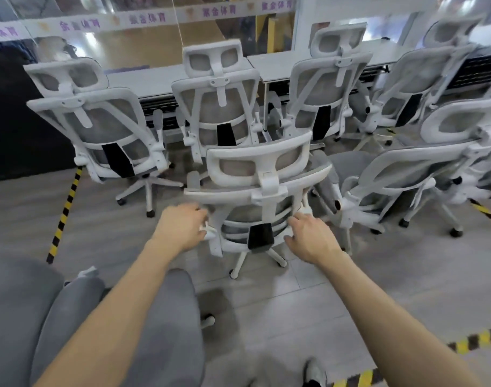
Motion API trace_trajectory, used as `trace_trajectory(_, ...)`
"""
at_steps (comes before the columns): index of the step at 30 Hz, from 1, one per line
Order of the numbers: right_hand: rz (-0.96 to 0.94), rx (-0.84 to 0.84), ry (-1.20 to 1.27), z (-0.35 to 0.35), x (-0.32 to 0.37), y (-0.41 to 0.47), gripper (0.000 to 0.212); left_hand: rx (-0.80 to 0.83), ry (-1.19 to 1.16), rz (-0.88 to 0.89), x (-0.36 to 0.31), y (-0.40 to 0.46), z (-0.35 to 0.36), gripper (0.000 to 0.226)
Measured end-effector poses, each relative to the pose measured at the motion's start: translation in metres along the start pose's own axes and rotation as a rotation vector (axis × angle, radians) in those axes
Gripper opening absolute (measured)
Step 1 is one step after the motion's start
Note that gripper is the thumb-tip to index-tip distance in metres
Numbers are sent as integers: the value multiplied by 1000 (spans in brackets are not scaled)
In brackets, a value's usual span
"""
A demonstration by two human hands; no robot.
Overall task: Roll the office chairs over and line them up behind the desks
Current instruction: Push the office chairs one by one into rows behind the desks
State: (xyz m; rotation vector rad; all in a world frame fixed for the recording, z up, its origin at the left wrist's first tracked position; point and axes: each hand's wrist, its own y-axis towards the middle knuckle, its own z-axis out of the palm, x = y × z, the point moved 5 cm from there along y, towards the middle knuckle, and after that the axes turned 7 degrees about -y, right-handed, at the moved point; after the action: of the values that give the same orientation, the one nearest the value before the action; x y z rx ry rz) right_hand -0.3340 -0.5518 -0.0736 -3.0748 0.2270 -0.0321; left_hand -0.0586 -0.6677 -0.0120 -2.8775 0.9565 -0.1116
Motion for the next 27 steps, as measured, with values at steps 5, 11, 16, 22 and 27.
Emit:
trace_trajectory(5,-24,-9,-45,4,90,-53,24,88,17,12,35,-68,49,48)
trace_trajectory(11,-74,13,-82,19,196,-107,20,67,43,12,83,-159,71,43)
trace_trajectory(16,-88,13,-21,47,289,-158,18,94,102,17,140,-257,89,41)
trace_trajectory(22,-194,55,-18,68,414,-192,23,166,125,-87,234,-348,83,41)
trace_trajectory(27,-291,92,-16,69,525,-206,33,144,136,-117,320,-394,43,34)
